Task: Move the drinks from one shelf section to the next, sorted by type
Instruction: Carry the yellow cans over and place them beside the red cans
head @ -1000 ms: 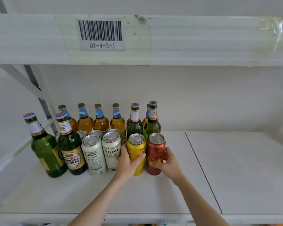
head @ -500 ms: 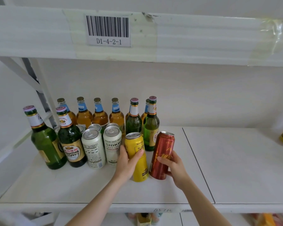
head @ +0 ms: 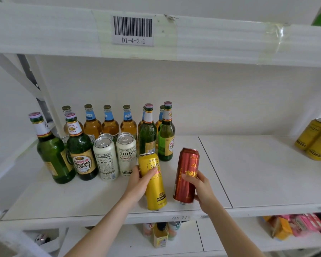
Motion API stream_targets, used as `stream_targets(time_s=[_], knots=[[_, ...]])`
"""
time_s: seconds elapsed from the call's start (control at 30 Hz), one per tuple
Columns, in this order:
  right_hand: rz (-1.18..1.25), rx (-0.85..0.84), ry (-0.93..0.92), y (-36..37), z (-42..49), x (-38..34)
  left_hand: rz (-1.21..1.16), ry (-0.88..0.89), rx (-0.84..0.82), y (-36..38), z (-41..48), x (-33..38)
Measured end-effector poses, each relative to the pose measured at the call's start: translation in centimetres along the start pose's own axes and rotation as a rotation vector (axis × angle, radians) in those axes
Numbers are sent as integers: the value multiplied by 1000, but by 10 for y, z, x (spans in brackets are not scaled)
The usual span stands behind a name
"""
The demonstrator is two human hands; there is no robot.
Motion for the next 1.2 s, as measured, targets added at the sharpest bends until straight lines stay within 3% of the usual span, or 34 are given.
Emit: stream_targets(time_s=[0.5, 0.97, 1.2], knots=[[-34, 41, -25, -56, -28, -7, 30, 2, -29, 40, -41, 12], [-58, 17, -59, -186, -64, -20, 77, 58, 12, 122, -145, 14], [-58, 43, -83, -263, -70, -28, 82, 75, -49, 193, -180, 15]])
Point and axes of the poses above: each hand's wrist, its own z-axis towards the middle knuckle, its own y-axis out of the palm, x = y × z, the point moved 10 cm from there along z, towards the middle knuckle, and after that the axes turned 12 degrees about x, right-handed, at the moved point
